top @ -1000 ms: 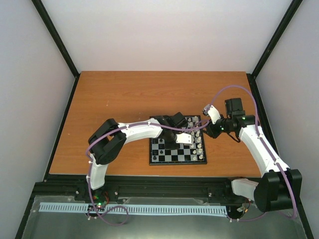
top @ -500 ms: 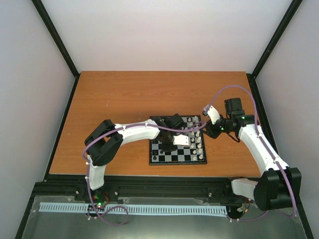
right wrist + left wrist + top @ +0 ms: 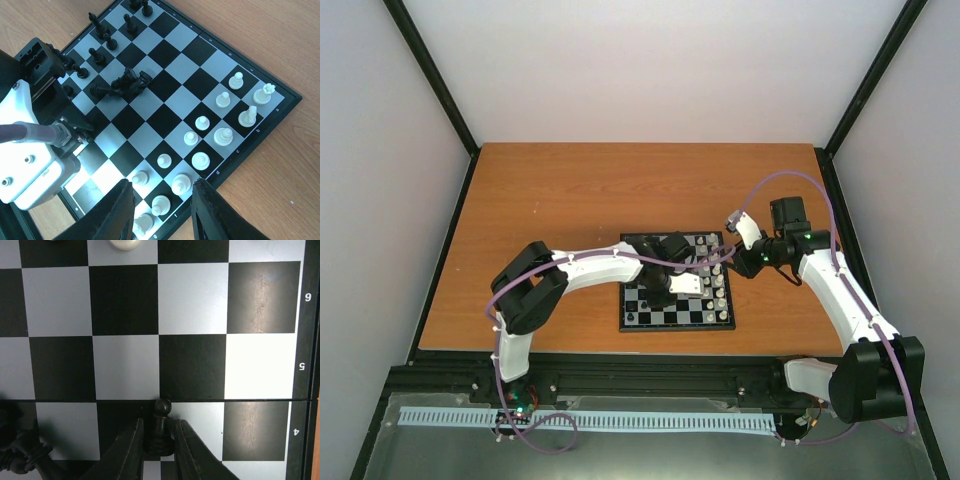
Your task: Set up the chess pieces on the board
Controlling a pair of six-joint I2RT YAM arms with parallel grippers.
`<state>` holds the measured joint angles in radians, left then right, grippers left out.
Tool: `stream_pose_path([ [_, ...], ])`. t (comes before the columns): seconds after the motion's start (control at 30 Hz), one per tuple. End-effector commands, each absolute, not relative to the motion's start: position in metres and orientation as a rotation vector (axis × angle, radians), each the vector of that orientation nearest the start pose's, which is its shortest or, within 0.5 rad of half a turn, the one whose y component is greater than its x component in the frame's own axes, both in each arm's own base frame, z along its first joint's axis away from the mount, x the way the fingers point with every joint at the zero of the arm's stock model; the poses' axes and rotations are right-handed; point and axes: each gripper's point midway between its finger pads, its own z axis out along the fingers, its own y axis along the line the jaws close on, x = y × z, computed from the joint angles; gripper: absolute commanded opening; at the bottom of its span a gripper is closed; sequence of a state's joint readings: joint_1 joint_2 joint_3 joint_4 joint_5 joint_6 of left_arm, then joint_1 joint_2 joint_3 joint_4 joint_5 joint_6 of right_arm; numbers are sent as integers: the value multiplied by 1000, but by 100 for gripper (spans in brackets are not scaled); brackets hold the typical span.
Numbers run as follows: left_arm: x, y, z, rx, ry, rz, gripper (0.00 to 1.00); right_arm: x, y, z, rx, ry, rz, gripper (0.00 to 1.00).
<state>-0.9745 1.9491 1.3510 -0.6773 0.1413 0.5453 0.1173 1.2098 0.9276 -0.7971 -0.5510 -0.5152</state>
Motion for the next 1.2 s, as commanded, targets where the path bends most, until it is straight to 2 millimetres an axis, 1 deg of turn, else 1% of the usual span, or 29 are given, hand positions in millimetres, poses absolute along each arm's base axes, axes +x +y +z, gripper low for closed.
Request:
stream_pose_path([
  [0.0, 221, -374, 62, 1922, 2061, -304, 17, 270, 121, 158, -932, 2318, 584, 32],
  [0.1, 221, -374, 78, 1875, 2066, -313, 14, 271, 120, 158, -927, 2317, 586, 32],
  [0.27, 223, -370, 89, 1795, 2086, -312, 12, 272, 121, 157, -927, 2327, 604, 32],
  [0.4, 227, -376, 101, 1643, 2093, -383, 13, 270, 125, 161, -919, 2322, 641, 32],
  [0.53, 232, -384, 121, 1463, 2036, -498, 14, 271, 130, 166, -898, 2321, 701, 32],
  [0.63, 234, -382, 129, 1347, 2004, -557, 15, 268, 141, 168, -886, 2330, 834, 32],
  [0.7, 234, -381, 133, 1287, 1983, -586, 15, 264, 152, 166, -878, 2345, 984, 32],
  [0.83, 236, -377, 138, 1191, 1950, -617, 15, 263, 170, 174, -862, 2342, 1256, 32],
  [0.9, 236, -375, 141, 1155, 1934, -633, 16, 263, 179, 177, -852, 2342, 1358, 32],
  [1.0, 237, -374, 145, 1115, 1912, -643, 16, 262, 194, 177, -869, 2351, 1459, 31],
  [1.17, 240, -375, 150, 1085, 1891, -655, 17, 256, 210, 166, -913, 2385, 1522, 30],
])
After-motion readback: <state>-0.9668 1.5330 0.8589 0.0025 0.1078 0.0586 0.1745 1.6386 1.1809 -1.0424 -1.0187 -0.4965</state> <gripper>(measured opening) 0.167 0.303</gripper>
